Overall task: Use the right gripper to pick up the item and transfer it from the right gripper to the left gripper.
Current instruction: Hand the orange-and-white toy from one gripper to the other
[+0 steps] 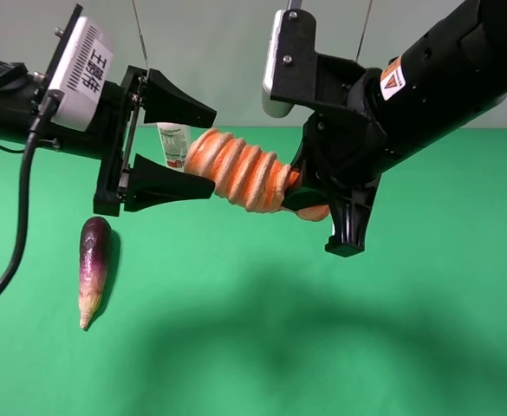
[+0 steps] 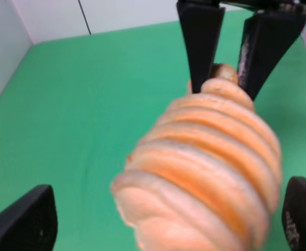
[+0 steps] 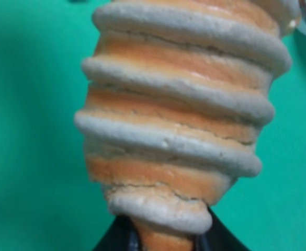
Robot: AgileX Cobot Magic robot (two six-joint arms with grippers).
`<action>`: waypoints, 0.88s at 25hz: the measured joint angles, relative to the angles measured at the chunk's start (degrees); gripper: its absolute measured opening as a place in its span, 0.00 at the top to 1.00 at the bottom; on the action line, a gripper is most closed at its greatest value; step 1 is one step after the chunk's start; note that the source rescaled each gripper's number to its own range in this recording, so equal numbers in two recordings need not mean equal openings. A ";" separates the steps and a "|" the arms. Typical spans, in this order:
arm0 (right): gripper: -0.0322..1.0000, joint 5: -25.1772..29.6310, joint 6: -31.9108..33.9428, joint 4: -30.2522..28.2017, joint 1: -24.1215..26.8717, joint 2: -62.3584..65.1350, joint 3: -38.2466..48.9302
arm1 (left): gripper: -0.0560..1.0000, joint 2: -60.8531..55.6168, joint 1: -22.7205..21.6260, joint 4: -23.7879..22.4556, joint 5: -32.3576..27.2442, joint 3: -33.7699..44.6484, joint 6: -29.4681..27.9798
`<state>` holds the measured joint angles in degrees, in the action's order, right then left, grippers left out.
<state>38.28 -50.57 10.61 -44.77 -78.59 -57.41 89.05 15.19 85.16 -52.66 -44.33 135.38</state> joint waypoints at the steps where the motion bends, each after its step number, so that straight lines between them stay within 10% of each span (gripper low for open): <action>1: 0.97 0.00 -0.42 0.23 0.00 0.00 0.00 | 0.20 0.43 0.00 0.45 -0.19 -0.13 0.42; 22: 0.97 0.53 -0.82 0.00 0.00 0.00 0.00 | 0.20 6.03 5.15 3.56 -0.38 -2.61 4.13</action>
<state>38.82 -51.39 10.61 -44.77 -78.59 -57.41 95.08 20.34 88.72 -53.04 -46.94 139.52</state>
